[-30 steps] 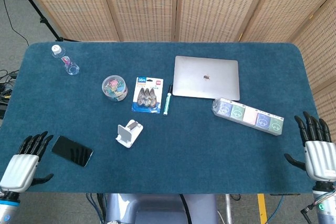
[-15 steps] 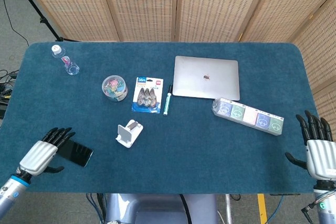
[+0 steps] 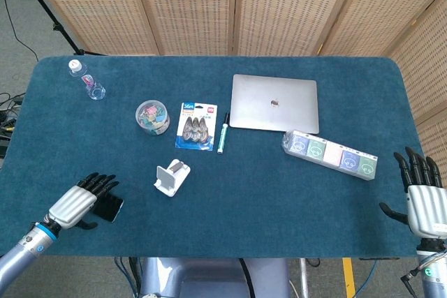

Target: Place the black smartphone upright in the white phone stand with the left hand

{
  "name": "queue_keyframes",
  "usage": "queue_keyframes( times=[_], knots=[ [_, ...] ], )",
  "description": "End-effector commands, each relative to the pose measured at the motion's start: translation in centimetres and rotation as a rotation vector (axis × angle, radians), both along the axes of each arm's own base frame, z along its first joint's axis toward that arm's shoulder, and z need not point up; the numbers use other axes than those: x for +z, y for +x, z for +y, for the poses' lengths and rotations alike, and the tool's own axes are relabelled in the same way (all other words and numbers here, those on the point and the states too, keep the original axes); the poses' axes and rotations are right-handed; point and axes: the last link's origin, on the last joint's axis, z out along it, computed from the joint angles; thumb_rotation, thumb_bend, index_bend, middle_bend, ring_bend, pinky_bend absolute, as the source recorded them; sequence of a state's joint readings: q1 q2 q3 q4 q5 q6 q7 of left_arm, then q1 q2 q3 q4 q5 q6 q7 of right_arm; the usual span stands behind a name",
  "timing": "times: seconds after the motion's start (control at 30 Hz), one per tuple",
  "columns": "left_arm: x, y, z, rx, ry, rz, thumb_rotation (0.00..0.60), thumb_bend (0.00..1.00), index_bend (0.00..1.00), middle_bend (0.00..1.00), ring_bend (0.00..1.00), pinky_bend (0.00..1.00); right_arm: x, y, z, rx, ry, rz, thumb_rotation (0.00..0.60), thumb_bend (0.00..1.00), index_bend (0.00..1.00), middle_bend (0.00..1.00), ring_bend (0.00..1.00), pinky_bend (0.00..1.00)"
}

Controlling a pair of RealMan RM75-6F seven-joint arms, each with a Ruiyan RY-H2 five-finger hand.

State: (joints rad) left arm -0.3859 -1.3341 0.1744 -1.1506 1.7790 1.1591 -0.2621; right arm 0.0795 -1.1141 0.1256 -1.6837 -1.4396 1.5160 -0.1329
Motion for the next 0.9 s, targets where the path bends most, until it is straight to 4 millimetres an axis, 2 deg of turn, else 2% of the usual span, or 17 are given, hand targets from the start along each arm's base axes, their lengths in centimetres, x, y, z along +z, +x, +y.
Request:
queue_keyframes(
  times=[0.03, 0.27, 0.47, 0.7, 0.9],
  knots=[
    [-0.3, -0.1, 0.1, -0.013, -0.005, 0.012, 0.600, 0.03, 0.00, 0.00, 0.00, 0.00, 0.0, 0.0, 0.0, 0.000, -0.001, -0.001, 0.600, 0.00, 0.00, 0.00, 0.00, 0.00],
    [-0.6, -0.6, 0.4, -0.002, -0.029, 0.020, 0.600, 0.07, 0.01, 0.00, 0.00, 0.01, 0.1, -0.1, 0.0, -0.003, -0.003, -0.003, 0.600, 0.00, 0.00, 0.00, 0.00, 0.00],
    [-0.4, -1.1, 0.8, 0.024, -0.047, 0.033, 0.600, 0.09, 0.07, 0.00, 0.00, 0.03, 0.1, -0.1, -0.1, -0.005, -0.001, -0.004, 0.600, 0.00, 0.00, 0.00, 0.00, 0.00],
    [-0.2, -0.9, 1.2, 0.026, -0.051, 0.015, 0.600, 0.15, 0.18, 0.03, 0.02, 0.11, 0.0, -0.1, 0.0, -0.007, 0.002, -0.004, 0.600, 0.00, 0.00, 0.00, 0.00, 0.00],
    [0.3, -0.8, 1.4, 0.031, -0.073, 0.038, 0.600, 0.16, 0.19, 0.04, 0.03, 0.11, 0.0, -0.2, 0.0, -0.009, 0.004, -0.003, 0.600, 0.00, 0.00, 0.00, 0.00, 0.00]
  ],
)
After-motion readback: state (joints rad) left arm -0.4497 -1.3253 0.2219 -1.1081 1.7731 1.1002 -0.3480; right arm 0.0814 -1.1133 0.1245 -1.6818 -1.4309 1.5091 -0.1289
